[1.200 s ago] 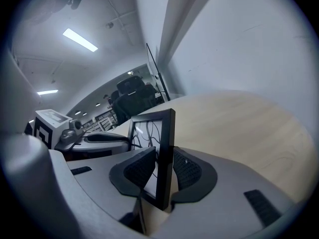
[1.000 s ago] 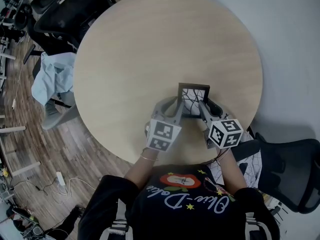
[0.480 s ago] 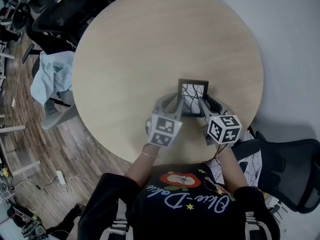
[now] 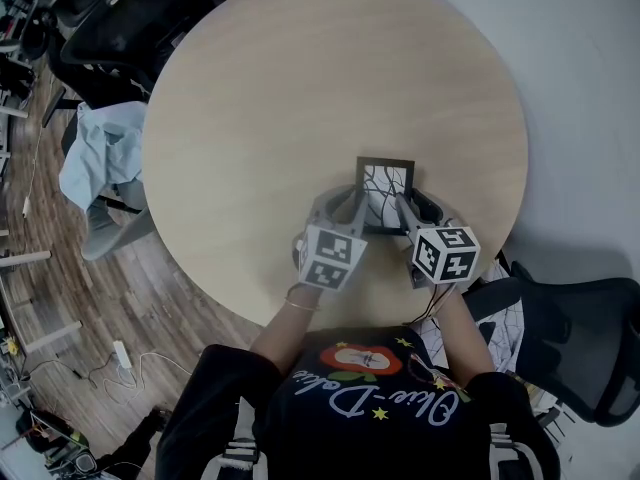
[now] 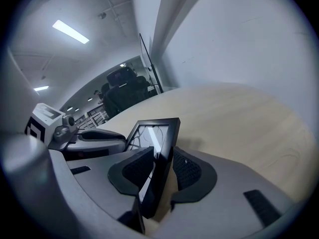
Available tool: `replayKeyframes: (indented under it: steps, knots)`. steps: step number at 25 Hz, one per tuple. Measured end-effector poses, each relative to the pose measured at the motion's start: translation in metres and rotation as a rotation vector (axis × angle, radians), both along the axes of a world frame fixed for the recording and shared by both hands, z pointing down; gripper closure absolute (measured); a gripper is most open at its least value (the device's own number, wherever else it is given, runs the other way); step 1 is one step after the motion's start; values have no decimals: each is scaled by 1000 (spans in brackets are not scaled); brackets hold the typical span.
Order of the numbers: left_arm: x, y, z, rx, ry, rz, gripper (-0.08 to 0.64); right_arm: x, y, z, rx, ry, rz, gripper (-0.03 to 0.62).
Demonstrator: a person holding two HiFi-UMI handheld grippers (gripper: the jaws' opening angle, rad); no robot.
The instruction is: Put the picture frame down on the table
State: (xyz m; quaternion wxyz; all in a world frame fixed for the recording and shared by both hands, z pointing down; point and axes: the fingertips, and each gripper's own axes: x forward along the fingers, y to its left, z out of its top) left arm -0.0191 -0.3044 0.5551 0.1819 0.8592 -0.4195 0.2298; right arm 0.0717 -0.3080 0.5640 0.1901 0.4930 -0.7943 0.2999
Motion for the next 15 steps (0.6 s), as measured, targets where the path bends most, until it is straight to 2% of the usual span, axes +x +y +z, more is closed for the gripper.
replayKeyframes:
  steps: [15]
  knots:
    - [10,4,16,-20,-47,47,522,1,-5,2,6,27,12,494]
